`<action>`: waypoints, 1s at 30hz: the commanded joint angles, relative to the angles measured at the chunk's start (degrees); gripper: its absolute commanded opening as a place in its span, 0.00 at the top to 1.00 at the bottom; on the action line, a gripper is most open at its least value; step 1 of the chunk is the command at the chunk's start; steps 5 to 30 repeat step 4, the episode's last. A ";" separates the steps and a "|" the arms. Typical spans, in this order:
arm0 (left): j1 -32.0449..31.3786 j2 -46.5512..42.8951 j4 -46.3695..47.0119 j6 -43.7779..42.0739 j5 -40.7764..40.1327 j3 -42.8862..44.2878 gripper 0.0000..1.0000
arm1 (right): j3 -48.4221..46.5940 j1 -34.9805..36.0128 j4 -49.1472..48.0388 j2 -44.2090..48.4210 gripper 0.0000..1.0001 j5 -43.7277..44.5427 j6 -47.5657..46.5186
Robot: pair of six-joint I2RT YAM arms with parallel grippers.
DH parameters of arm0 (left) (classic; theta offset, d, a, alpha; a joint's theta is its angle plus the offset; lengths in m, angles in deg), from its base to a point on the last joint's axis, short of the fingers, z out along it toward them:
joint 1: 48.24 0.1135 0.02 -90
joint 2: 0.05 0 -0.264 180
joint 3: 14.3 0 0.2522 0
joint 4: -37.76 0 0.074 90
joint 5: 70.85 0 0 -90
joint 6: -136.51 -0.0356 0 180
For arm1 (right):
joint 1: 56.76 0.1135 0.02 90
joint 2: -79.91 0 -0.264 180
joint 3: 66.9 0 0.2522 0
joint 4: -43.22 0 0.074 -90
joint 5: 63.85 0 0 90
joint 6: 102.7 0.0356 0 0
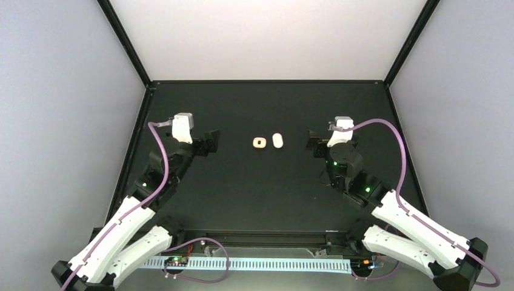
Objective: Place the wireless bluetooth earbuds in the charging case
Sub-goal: Reset both arms
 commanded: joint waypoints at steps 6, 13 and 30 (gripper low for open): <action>-0.17 -1.47 1.67 -0.16 -1.00 0.50 0.01 | 1.58 0.42 -4.25 1.47 0.00 1.94 -0.95; -0.17 -1.47 1.67 -0.16 -1.00 0.50 0.01 | 1.58 0.42 -4.25 1.47 0.00 1.94 -0.95; -0.17 -1.47 1.67 -0.16 -1.00 0.50 0.01 | 1.58 0.42 -4.25 1.47 0.00 1.94 -0.95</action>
